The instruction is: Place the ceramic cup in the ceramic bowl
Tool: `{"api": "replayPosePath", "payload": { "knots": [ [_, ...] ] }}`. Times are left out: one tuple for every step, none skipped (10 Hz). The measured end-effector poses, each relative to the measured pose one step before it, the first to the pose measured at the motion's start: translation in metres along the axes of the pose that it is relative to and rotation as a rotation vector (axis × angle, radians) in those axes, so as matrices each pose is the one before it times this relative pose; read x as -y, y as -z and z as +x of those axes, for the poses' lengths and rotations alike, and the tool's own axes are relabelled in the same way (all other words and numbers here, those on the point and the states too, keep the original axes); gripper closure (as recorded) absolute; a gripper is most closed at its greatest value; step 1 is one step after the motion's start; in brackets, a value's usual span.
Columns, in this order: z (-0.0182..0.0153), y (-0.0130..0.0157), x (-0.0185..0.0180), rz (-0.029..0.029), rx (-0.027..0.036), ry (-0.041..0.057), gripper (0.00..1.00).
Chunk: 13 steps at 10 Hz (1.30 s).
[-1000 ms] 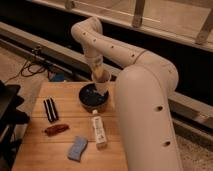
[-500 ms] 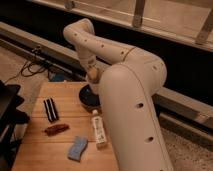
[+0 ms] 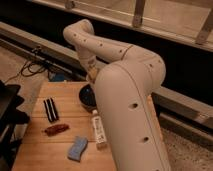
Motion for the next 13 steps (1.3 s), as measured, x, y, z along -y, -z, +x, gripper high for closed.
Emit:
{"api": "replayPosePath", "payload": {
  "knots": [
    [0.00406, -0.00051, 0.00335, 0.05082, 0.05529, -0.00059, 0.96],
    [0.00806, -0.00681, 0.00052, 0.04300, 0.08364, -0.00908, 0.96],
    [0.00207, -0.00836, 0.00384, 0.03522, 0.05593, -0.00115, 0.96],
    [0.00295, -0.00818, 0.00296, 0.01557, 0.02249, -0.00339, 0.96],
    [0.00093, -0.00665, 0.00225, 0.00058, 0.01046, -0.00561, 0.96],
    [0.00167, -0.00784, 0.00326, -0.00148, 0.01445, -0.01005, 0.96],
    [0.00226, -0.00809, 0.00056, -0.00861, 0.01290, -0.00798, 0.96],
    [0.00362, -0.01077, -0.00250, -0.01906, 0.01442, -0.00919, 0.92],
    [0.00303, -0.01110, -0.00291, -0.01869, 0.01604, -0.00801, 0.82],
    [0.00335, -0.01120, -0.00368, -0.01984, 0.01508, -0.00392, 0.72],
    [0.00273, -0.00599, -0.00257, -0.01383, 0.00960, -0.00283, 0.64],
    [0.00414, -0.00611, -0.00419, -0.02043, 0.00707, -0.00593, 0.52],
    [0.00119, -0.00499, -0.00224, -0.01604, 0.00025, -0.00132, 0.42]
  ]
}}
